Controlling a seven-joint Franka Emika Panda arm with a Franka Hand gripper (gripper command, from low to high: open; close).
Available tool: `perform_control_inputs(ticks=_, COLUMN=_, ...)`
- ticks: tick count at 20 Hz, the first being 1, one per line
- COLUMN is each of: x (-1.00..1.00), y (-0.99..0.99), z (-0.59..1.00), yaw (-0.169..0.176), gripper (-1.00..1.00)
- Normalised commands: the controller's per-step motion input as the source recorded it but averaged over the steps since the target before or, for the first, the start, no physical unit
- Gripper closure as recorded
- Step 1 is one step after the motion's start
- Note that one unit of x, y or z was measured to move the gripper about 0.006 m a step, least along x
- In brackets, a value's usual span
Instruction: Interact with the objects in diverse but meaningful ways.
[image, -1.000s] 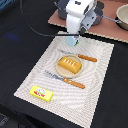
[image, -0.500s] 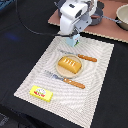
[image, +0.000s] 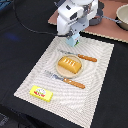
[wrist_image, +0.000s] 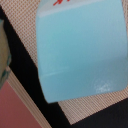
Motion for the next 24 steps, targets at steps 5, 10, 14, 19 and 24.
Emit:
perform_control_inputs(ticks=5, x=-0.14, y=0.10, z=-0.29, yaw=0.000, gripper=-1.00)
perform_control_inputs(ticks=10, x=-0.16, y=0.09, z=-0.24, yaw=0.000, gripper=-1.00)
perform_control_inputs(ticks=14, x=-0.20, y=0.08, z=-0.26, yaw=0.000, gripper=-1.00)
perform_control_inputs(ticks=19, x=-0.16, y=0.11, z=-0.18, yaw=0.000, gripper=1.00)
perform_control_inputs(ticks=24, x=-0.10, y=0.11, z=-0.15, yaw=0.000, gripper=1.00)
